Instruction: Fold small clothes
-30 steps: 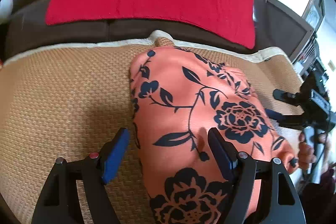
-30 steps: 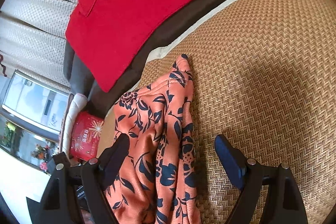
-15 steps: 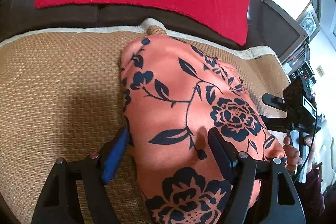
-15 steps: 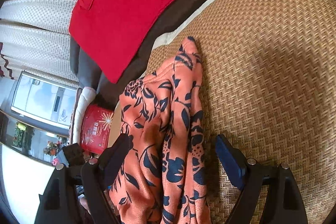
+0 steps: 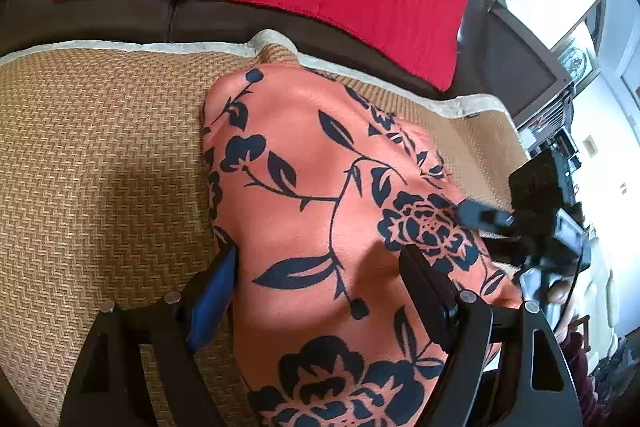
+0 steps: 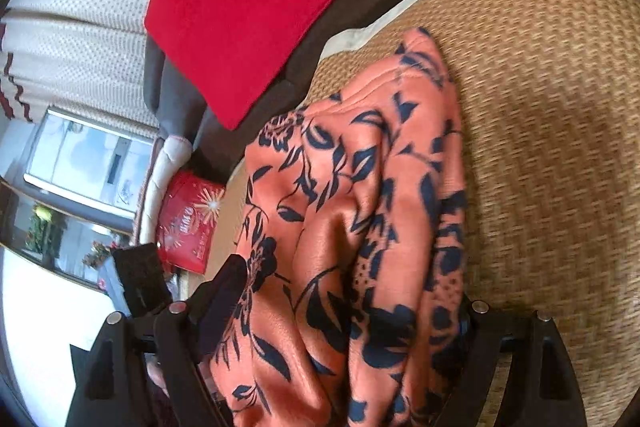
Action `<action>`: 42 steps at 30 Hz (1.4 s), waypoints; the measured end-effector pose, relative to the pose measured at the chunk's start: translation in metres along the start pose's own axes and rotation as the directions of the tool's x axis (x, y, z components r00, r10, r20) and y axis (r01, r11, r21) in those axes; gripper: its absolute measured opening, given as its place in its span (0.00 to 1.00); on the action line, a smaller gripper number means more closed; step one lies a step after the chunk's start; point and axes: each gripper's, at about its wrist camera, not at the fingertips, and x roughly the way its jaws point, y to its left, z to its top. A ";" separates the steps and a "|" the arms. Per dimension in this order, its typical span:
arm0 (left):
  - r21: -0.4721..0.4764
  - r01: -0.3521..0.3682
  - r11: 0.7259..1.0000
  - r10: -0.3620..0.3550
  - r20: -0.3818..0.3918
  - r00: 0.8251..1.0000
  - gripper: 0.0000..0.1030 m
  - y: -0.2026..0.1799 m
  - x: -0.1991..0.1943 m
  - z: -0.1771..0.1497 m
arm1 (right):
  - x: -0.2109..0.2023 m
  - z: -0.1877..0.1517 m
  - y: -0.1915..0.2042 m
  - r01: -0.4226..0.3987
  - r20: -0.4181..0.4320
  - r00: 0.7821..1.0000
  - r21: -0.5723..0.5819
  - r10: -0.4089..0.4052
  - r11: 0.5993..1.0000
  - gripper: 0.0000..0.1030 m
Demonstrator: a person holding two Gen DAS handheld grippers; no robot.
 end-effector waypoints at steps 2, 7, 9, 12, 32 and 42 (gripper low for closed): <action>0.005 -0.003 1.000 0.003 0.015 1.000 0.75 -0.003 -0.003 -0.004 | 0.008 -0.004 0.010 0.020 -0.005 1.000 -0.036 -0.021 0.999 0.84; 0.024 -0.042 0.999 0.040 0.049 0.998 0.53 -0.007 -0.004 -0.002 | 0.023 -0.011 0.027 0.053 -0.015 0.998 -0.085 -0.054 0.995 0.75; 0.022 -0.047 0.999 0.045 0.066 0.997 0.47 -0.007 -0.009 -0.001 | 0.029 -0.013 0.032 0.062 -0.020 0.998 -0.098 -0.064 0.993 0.70; 0.051 -0.069 0.996 0.064 0.102 0.993 0.44 -0.012 -0.018 0.000 | 0.031 -0.017 0.045 0.077 -0.012 0.997 -0.139 -0.079 0.987 0.61; 0.075 -0.286 0.955 0.246 0.335 0.909 0.36 -0.037 -0.101 -0.004 | 0.027 -0.029 0.100 -0.010 0.100 0.994 -0.247 0.036 0.969 0.54; 0.063 -0.351 0.934 0.310 0.346 0.886 0.35 -0.038 -0.105 -0.006 | 0.029 -0.027 0.102 0.001 0.108 0.994 -0.272 0.029 0.962 0.54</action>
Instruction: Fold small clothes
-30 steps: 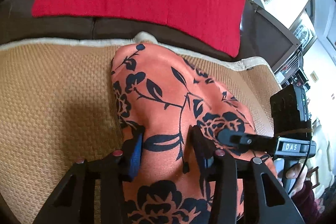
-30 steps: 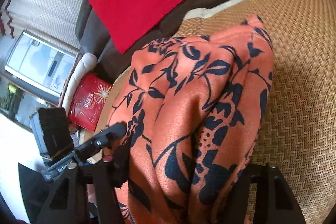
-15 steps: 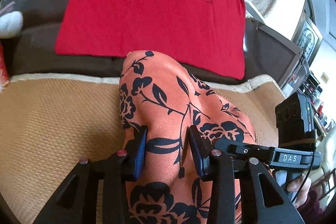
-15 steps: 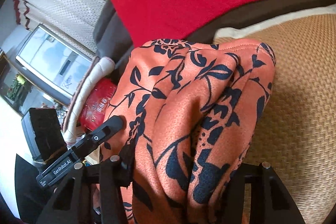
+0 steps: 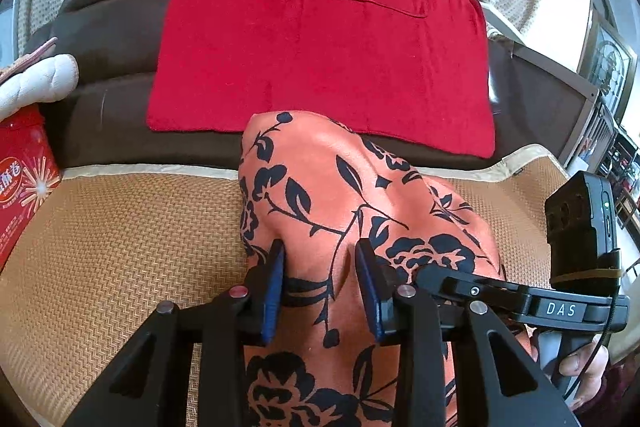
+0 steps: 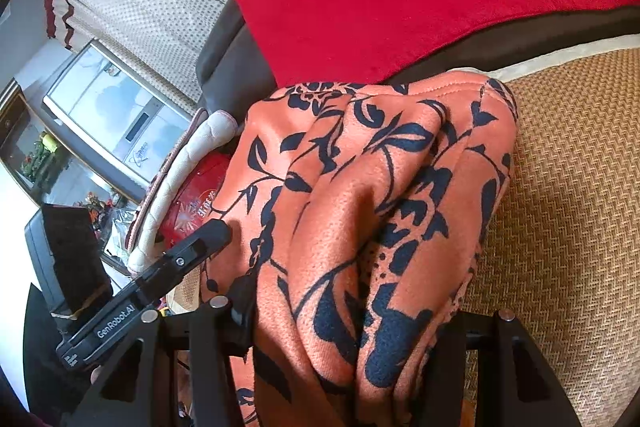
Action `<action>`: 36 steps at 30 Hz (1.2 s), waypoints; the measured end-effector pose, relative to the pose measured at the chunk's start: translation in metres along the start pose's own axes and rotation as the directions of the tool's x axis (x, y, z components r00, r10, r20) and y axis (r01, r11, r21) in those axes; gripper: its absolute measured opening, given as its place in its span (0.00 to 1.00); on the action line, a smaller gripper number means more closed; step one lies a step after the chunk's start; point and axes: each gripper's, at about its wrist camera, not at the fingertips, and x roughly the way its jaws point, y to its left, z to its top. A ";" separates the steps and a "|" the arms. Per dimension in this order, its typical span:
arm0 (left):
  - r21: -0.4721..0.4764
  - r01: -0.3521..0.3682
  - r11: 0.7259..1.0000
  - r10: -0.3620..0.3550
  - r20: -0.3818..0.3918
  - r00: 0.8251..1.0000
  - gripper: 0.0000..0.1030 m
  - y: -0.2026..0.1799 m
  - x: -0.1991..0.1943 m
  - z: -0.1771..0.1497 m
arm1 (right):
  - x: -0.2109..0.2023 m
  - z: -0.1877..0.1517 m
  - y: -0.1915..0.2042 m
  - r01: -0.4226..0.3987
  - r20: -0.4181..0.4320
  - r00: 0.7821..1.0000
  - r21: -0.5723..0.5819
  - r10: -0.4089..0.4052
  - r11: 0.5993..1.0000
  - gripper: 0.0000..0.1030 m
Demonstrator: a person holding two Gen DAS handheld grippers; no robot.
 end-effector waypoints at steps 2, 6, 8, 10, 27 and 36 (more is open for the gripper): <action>0.002 -0.005 1.000 0.005 -0.001 1.000 0.35 0.000 0.000 -0.001 | -0.002 -0.002 -0.002 0.005 0.001 1.000 -0.006 -0.005 1.000 0.54; 0.021 -0.029 0.999 0.029 0.000 1.000 0.35 -0.007 0.000 -0.002 | 0.000 -0.002 -0.002 0.012 -0.004 1.000 -0.007 -0.012 1.000 0.54; 0.024 -0.033 0.999 0.033 0.001 0.999 0.35 -0.009 0.000 -0.002 | 0.004 -0.001 0.004 0.018 -0.004 1.000 -0.011 -0.018 1.000 0.54; 0.021 -0.037 0.999 0.037 -0.001 0.999 0.35 -0.010 0.002 -0.001 | 0.006 -0.001 0.008 0.018 -0.007 1.000 -0.015 -0.018 1.000 0.54; 0.056 -0.126 0.990 0.128 -0.043 0.991 0.34 -0.011 0.023 -0.005 | 0.026 -0.001 -0.009 0.155 -0.070 0.986 0.012 -0.154 0.988 0.44; -0.208 -0.143 0.968 0.096 -0.221 0.970 0.74 0.087 0.057 -0.025 | 0.009 0.008 -0.020 0.187 -0.060 0.981 0.027 -0.185 0.982 0.60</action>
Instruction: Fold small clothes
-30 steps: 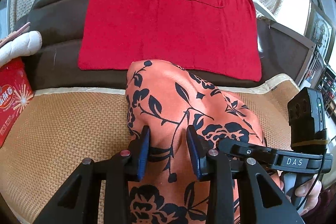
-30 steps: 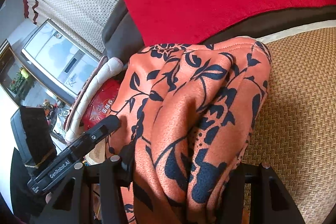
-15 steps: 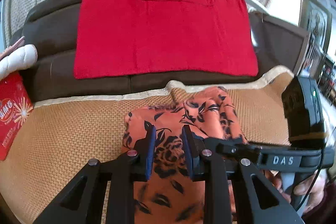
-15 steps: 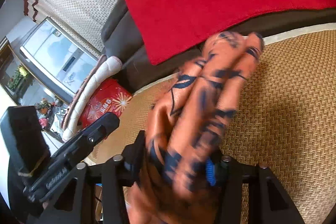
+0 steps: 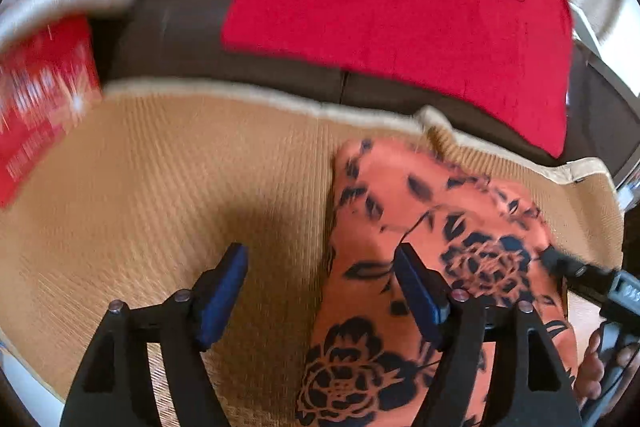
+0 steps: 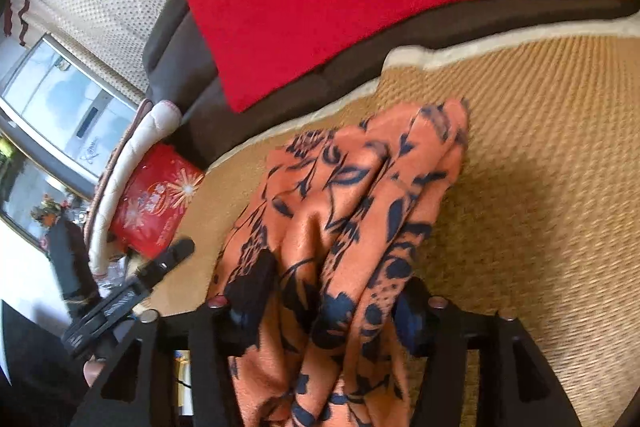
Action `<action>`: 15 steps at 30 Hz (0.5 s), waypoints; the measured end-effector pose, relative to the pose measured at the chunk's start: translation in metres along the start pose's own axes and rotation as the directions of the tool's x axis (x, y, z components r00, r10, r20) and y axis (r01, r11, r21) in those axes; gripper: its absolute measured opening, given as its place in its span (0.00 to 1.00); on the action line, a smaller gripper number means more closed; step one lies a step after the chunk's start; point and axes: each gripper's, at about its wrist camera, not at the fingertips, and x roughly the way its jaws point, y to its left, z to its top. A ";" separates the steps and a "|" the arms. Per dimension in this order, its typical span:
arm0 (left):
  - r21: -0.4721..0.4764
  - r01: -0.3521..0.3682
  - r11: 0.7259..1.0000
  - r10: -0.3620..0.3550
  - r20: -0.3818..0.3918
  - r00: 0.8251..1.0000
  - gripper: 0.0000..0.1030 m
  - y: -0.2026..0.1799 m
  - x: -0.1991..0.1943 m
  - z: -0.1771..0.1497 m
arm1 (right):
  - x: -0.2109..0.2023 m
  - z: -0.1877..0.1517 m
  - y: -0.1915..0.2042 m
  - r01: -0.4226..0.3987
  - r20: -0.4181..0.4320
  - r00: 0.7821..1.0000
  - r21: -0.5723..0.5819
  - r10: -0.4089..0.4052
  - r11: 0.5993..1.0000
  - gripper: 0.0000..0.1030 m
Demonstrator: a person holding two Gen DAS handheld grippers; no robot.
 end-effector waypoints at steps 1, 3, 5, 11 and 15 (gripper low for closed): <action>-0.028 0.032 0.999 -0.033 -0.041 0.999 0.74 0.006 0.009 -0.003 | -0.006 0.001 -0.002 0.015 0.025 1.000 0.004 -0.015 1.000 0.66; -0.068 0.118 0.991 -0.124 -0.091 0.988 0.74 0.010 0.023 -0.006 | -0.011 0.004 -0.009 0.048 0.051 0.997 0.024 -0.049 0.999 0.76; -0.066 0.175 0.982 -0.181 -0.105 0.978 0.74 0.004 0.028 -0.007 | -0.012 0.006 -0.021 0.046 0.044 0.998 0.068 -0.049 0.997 0.76; 0.083 0.124 0.989 -0.117 -0.091 0.989 0.73 -0.040 0.031 -0.019 | 0.009 0.003 -0.031 -0.100 -0.030 0.994 0.158 0.105 0.982 0.76; 0.167 0.005 0.986 0.004 -0.053 0.999 0.73 -0.067 0.034 -0.026 | 0.027 -0.005 -0.025 -0.076 -0.092 0.992 0.129 0.089 0.989 0.75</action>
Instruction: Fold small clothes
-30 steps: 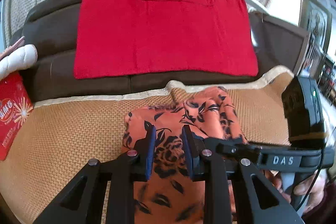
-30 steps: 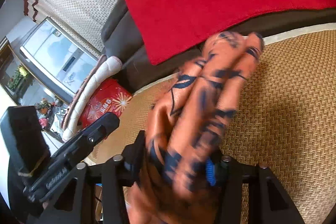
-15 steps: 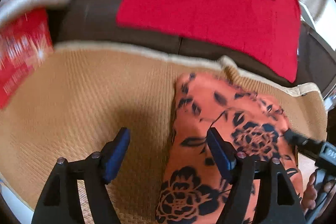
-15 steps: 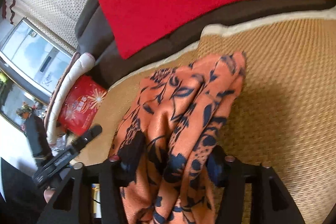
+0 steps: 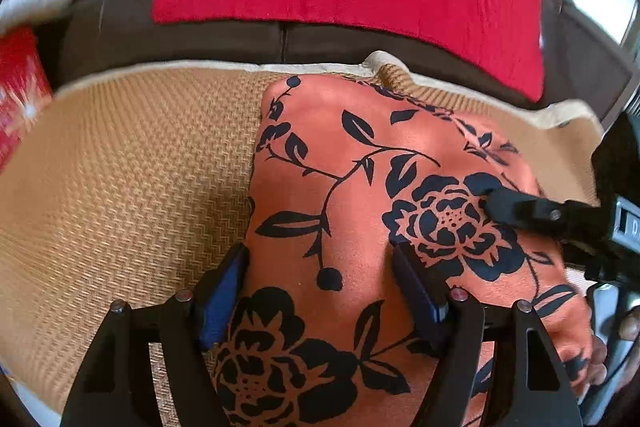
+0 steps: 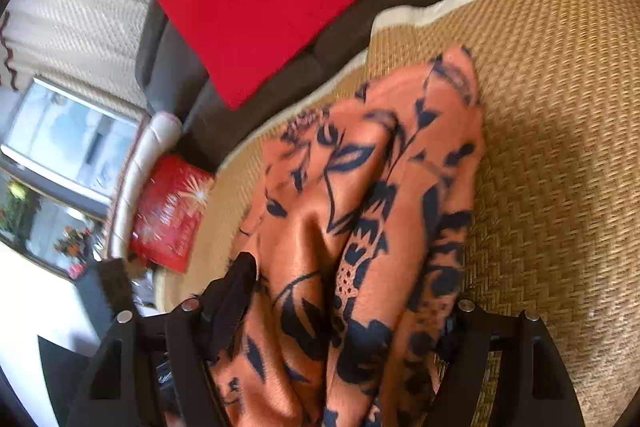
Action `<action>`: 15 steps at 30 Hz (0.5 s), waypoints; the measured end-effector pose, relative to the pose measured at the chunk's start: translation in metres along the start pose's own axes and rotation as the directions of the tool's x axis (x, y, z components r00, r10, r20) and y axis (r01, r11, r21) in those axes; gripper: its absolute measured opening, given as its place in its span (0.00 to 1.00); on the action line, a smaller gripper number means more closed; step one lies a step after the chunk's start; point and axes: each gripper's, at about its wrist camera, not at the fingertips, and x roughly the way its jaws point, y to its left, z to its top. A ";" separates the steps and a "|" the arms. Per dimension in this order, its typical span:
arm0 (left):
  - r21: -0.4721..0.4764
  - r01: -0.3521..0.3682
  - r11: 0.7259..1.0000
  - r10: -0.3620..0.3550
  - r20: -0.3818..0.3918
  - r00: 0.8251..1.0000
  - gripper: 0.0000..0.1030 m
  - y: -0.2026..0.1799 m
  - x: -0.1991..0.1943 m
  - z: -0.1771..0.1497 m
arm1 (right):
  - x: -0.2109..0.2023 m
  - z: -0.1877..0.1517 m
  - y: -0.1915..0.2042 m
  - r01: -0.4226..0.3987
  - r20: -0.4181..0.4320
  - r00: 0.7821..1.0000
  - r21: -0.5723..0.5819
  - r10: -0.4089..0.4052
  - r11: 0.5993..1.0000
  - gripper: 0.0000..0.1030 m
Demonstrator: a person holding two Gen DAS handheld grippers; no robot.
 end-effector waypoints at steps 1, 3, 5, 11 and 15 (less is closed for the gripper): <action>0.006 -0.019 1.000 0.019 0.004 1.000 0.73 -0.005 0.001 0.000 | 0.003 -0.002 0.002 0.015 0.001 1.000 -0.019 -0.015 1.000 0.73; 0.007 -0.043 0.999 0.043 0.008 0.999 0.72 -0.010 0.002 0.001 | 0.003 -0.002 0.005 0.039 0.012 0.999 -0.045 -0.039 0.998 0.67; 0.003 -0.056 0.998 0.056 0.010 0.998 0.72 -0.014 0.005 0.002 | 0.004 -0.002 0.010 0.048 0.019 0.999 -0.057 -0.046 0.997 0.61; 0.015 -0.100 0.995 0.099 0.035 0.994 0.71 -0.027 0.008 0.006 | 0.006 0.000 0.026 0.088 0.054 0.995 -0.104 -0.083 0.991 0.56; 0.024 -0.128 0.992 0.126 0.052 0.991 0.69 -0.027 0.000 0.000 | -0.001 0.001 0.033 0.124 0.094 0.989 -0.142 -0.112 0.982 0.54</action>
